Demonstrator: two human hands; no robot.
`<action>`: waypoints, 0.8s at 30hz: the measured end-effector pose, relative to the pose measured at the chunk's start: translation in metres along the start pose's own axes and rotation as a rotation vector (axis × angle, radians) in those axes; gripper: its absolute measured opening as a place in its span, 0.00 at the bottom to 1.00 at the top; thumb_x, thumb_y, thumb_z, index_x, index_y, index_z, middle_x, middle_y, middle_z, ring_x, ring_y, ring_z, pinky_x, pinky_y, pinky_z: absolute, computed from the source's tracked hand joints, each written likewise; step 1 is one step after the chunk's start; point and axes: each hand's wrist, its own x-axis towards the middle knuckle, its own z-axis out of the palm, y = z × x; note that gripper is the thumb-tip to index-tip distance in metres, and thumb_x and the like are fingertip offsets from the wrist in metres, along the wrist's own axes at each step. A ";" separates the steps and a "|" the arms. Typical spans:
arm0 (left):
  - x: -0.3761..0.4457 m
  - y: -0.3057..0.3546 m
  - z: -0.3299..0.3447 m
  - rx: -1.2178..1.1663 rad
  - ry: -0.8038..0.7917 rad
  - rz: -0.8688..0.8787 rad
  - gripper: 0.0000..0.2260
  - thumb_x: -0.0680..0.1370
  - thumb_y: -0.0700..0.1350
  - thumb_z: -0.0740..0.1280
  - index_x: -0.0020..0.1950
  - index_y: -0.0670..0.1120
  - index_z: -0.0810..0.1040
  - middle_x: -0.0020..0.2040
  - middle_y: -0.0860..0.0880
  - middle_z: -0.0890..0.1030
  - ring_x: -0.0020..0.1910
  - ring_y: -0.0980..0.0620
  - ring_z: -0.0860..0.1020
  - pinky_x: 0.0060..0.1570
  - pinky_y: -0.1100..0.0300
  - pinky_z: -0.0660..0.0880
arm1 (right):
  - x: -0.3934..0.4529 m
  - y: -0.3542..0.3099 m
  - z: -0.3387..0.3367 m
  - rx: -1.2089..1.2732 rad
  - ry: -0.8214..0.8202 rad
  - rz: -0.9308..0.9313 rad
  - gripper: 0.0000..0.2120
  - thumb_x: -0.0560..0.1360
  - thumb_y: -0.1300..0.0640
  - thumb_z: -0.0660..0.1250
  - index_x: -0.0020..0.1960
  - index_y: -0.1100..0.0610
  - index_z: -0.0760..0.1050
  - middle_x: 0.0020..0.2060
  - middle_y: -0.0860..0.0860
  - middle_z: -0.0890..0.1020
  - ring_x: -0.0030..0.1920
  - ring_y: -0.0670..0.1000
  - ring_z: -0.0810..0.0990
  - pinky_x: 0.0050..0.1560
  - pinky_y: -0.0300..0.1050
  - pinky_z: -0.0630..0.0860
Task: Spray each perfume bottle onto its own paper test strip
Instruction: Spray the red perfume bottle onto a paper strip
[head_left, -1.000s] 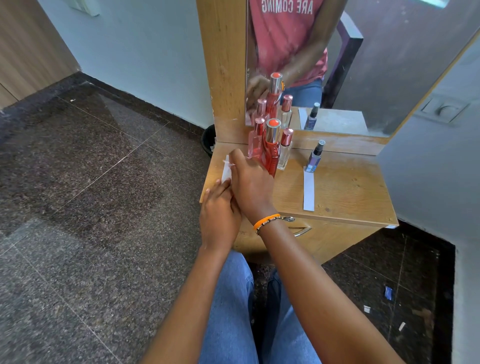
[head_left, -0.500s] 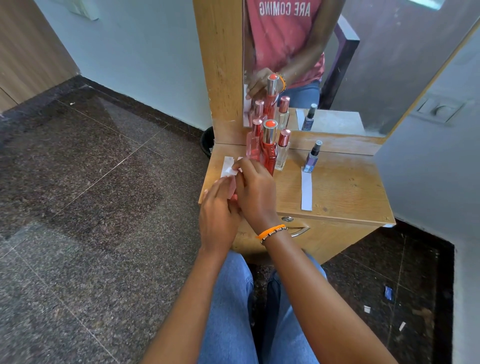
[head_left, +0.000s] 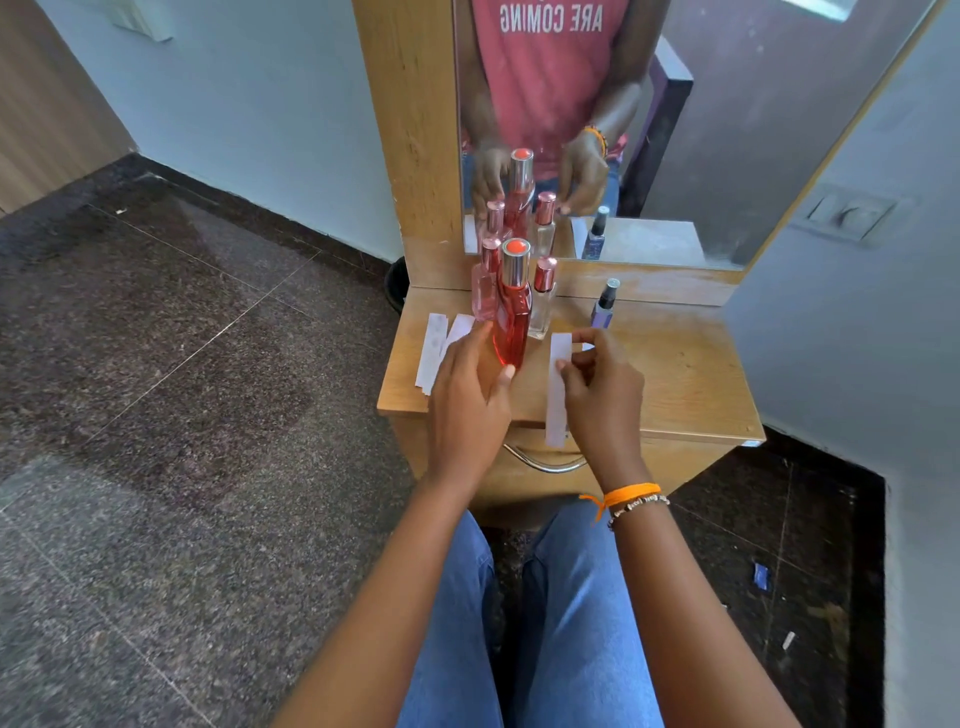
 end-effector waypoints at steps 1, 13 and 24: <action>0.004 0.003 0.002 -0.024 -0.001 -0.008 0.23 0.75 0.42 0.67 0.69 0.47 0.69 0.64 0.50 0.75 0.65 0.55 0.69 0.58 0.72 0.60 | 0.001 0.002 0.002 -0.024 -0.013 0.017 0.12 0.72 0.68 0.68 0.53 0.60 0.74 0.42 0.55 0.80 0.41 0.50 0.77 0.40 0.40 0.69; 0.044 0.010 0.018 -0.022 -0.016 -0.082 0.34 0.69 0.47 0.73 0.72 0.49 0.63 0.67 0.48 0.72 0.66 0.50 0.70 0.65 0.53 0.67 | 0.004 0.013 0.015 -0.340 -0.040 -0.102 0.06 0.69 0.69 0.70 0.45 0.65 0.80 0.45 0.60 0.78 0.45 0.61 0.78 0.40 0.48 0.74; 0.037 0.019 0.015 0.191 0.088 -0.019 0.12 0.73 0.48 0.68 0.55 0.47 0.77 0.46 0.49 0.77 0.47 0.48 0.76 0.42 0.62 0.66 | 0.004 -0.004 -0.001 -0.156 0.031 -0.164 0.03 0.72 0.65 0.69 0.41 0.59 0.77 0.40 0.53 0.78 0.37 0.51 0.76 0.37 0.46 0.73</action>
